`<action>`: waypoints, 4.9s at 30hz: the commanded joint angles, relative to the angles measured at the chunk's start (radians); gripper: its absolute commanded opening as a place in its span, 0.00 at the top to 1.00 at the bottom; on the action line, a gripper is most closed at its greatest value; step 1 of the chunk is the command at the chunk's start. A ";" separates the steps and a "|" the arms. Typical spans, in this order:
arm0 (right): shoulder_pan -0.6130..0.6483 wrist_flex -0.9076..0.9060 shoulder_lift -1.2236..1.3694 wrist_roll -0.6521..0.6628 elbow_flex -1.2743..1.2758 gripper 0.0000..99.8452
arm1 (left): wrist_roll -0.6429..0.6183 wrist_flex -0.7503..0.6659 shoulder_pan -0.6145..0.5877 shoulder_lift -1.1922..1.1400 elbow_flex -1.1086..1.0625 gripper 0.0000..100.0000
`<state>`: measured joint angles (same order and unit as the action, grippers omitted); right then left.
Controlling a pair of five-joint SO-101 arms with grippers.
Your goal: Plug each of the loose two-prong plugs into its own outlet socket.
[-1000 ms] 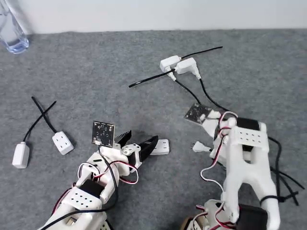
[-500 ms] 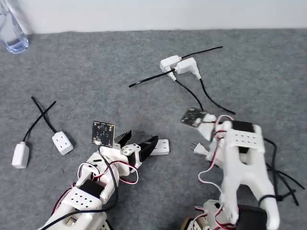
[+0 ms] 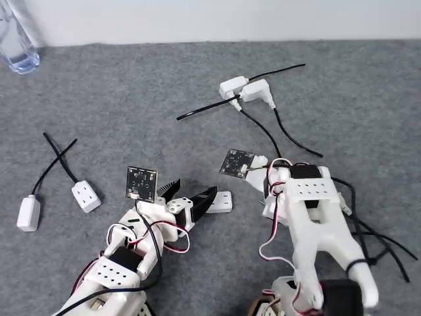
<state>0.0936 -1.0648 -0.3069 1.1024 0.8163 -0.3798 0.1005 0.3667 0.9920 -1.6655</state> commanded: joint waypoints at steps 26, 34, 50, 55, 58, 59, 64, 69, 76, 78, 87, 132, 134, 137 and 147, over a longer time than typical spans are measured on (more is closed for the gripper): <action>-0.036 0.091 0.372 0.038 -0.215 0.99 | 0.000 -0.018 -0.005 0.006 0.007 0.70; -0.010 -0.007 0.283 0.017 -0.216 0.99 | 0.000 -0.018 -0.005 0.006 0.008 0.70; 0.360 -0.282 -0.104 -0.302 -0.216 0.99 | 0.000 -0.018 0.000 0.006 0.007 0.70; 0.430 -0.283 -0.105 -0.362 -0.252 0.99 | 0.000 -0.018 -0.002 0.006 0.007 0.70; 0.470 -0.295 -0.105 -0.374 -0.282 0.99 | 0.000 -0.018 -0.003 0.006 0.007 0.70; 0.484 -0.311 -0.105 -0.374 -0.301 0.99 | 0.000 -0.018 -0.003 0.006 0.007 0.70; 0.516 -0.389 -0.105 -0.413 -0.423 0.99 | 0.000 -0.018 -0.003 0.006 0.007 0.70; 0.516 -0.433 -0.110 -0.419 -0.476 0.99 | 0.000 -0.018 -0.005 0.006 0.007 0.70; 0.516 -0.447 -0.116 -0.443 -0.496 0.99 | 0.000 -0.018 -0.005 0.006 0.007 0.70; 0.516 -0.447 -0.116 -0.443 -0.496 0.99 | 0.000 -0.018 -0.005 0.006 0.007 0.70; 0.513 -0.510 -0.116 -0.446 -0.591 0.99 | 0.000 -0.018 -0.005 0.006 0.007 0.70; -0.335 -0.262 -0.105 0.244 -0.117 0.90 | 0.000 -0.017 -0.005 0.006 0.007 0.70; -0.354 -0.297 -0.108 0.275 -0.117 0.80 | 0.000 -0.017 -0.005 0.006 0.007 0.70; -0.354 -0.306 -0.108 0.281 -0.117 0.74 | 0.000 -0.017 -0.005 0.006 0.007 0.70; -0.335 -0.484 -0.116 0.465 -0.120 0.76 | 0.000 -0.017 -0.005 0.006 0.007 0.70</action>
<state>-0.2256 -1.5021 -0.3959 1.5198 0.7043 -0.3798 0.0974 0.3652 0.9935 -1.6640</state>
